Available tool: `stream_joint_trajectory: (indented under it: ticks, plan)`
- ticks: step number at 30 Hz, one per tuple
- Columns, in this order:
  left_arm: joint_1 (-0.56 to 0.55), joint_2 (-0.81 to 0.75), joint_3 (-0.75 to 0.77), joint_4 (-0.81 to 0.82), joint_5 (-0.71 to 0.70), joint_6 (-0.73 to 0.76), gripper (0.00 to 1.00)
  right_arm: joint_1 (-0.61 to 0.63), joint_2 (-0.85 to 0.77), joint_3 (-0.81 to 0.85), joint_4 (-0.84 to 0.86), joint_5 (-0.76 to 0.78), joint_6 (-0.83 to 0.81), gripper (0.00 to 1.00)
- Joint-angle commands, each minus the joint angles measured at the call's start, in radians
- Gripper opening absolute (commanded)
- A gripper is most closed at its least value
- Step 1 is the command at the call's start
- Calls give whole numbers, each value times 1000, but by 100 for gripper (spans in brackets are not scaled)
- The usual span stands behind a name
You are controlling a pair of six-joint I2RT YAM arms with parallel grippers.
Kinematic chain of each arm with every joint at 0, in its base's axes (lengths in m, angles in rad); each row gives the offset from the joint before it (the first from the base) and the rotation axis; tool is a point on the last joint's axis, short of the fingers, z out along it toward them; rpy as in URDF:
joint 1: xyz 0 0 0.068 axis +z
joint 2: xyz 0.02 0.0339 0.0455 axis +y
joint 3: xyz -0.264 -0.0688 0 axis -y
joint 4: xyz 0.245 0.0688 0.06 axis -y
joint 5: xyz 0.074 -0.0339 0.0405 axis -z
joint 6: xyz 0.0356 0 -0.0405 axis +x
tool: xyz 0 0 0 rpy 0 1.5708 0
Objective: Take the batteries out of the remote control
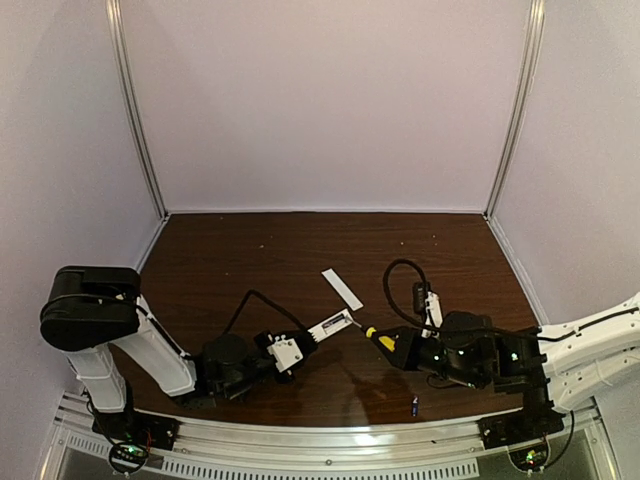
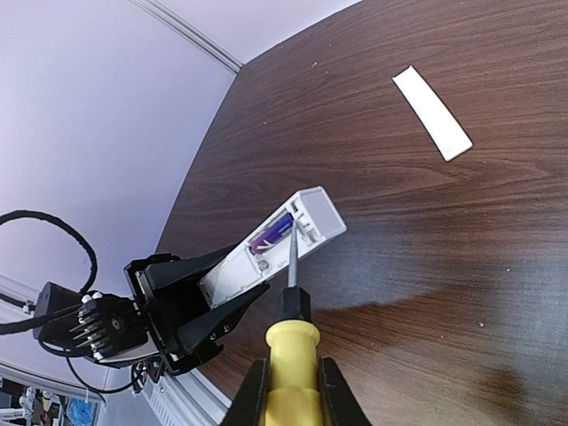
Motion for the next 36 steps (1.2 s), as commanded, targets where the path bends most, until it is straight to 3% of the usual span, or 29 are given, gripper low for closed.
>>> stream_joint_trajectory:
  ticks: [1,36]
  plan:
    - [-8,16,-1,121,-14,6,0,4,30,9,28,-13,-3,0]
    - [-22,6,14,68,-25,6,0,4,105,22,117,52,-4,0]
